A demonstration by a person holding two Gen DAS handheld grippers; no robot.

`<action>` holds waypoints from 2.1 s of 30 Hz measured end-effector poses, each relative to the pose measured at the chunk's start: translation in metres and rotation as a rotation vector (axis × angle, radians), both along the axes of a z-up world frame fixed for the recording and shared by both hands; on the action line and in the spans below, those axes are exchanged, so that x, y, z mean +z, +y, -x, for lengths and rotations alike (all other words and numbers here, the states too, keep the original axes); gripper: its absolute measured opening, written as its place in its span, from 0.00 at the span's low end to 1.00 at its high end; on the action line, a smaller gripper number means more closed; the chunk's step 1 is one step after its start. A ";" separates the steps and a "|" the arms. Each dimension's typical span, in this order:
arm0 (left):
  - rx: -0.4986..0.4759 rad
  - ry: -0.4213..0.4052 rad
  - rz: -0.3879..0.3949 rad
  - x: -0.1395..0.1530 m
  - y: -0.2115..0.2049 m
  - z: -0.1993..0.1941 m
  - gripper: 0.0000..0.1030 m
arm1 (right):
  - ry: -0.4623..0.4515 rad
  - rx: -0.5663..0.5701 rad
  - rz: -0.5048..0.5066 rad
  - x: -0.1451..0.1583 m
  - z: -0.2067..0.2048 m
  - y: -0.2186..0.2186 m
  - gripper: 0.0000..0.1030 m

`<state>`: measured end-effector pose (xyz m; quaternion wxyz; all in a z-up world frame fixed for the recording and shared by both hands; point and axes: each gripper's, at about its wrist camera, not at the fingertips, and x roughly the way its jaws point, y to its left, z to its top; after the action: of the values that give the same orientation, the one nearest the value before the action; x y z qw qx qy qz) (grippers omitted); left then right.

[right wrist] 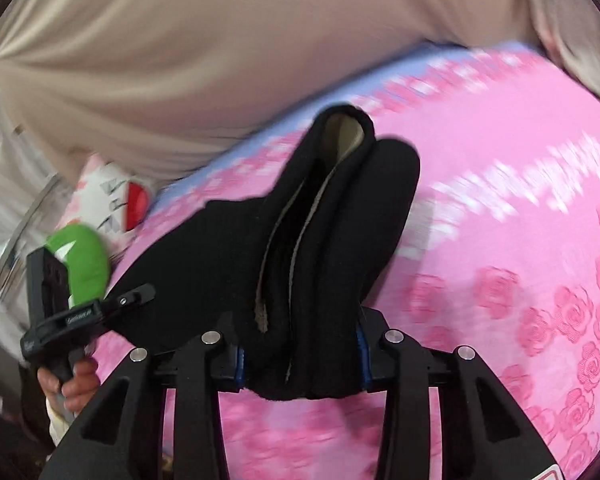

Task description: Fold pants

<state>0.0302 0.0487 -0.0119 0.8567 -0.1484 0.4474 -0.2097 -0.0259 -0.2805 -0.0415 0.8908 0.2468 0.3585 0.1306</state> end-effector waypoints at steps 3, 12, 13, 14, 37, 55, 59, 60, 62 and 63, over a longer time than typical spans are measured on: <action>-0.001 -0.009 -0.081 0.008 0.015 0.025 0.20 | 0.018 0.050 -0.010 -0.002 0.011 0.018 0.38; 0.109 -0.101 -0.324 0.001 0.014 0.059 0.56 | 0.038 -0.106 0.206 0.004 0.037 0.020 0.64; 0.126 -0.156 -0.353 0.012 0.011 0.064 0.69 | 0.023 -0.100 0.240 0.011 0.037 0.024 0.66; 0.125 -0.222 -0.361 0.024 0.005 0.071 0.74 | 0.020 -0.086 0.259 0.015 0.036 0.028 0.66; -0.384 -0.317 -0.402 -0.040 -0.158 0.065 0.30 | 0.097 0.224 0.054 0.030 -0.017 0.052 0.23; -0.017 -0.275 -0.037 0.062 0.026 0.034 0.13 | -0.066 0.473 0.513 -0.010 0.007 0.210 0.63; -0.028 -0.264 -0.019 0.062 0.022 0.032 0.13 | -0.032 0.485 0.548 -0.034 -0.015 0.234 0.42; -0.026 -0.265 -0.020 0.063 0.022 0.031 0.13 | -0.025 0.505 0.495 -0.029 -0.017 0.232 0.20; -0.030 -0.267 -0.025 0.064 0.024 0.031 0.13 | -0.011 0.516 0.393 -0.019 -0.021 0.227 0.07; -0.034 -0.267 -0.029 0.063 0.023 0.031 0.13 | -0.005 0.507 0.395 -0.020 -0.023 0.227 0.08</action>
<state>-0.0005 0.0713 0.0516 0.9069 -0.0989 0.3351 -0.2356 -0.0028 -0.0533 -0.0610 0.8614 -0.0287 0.4248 0.2770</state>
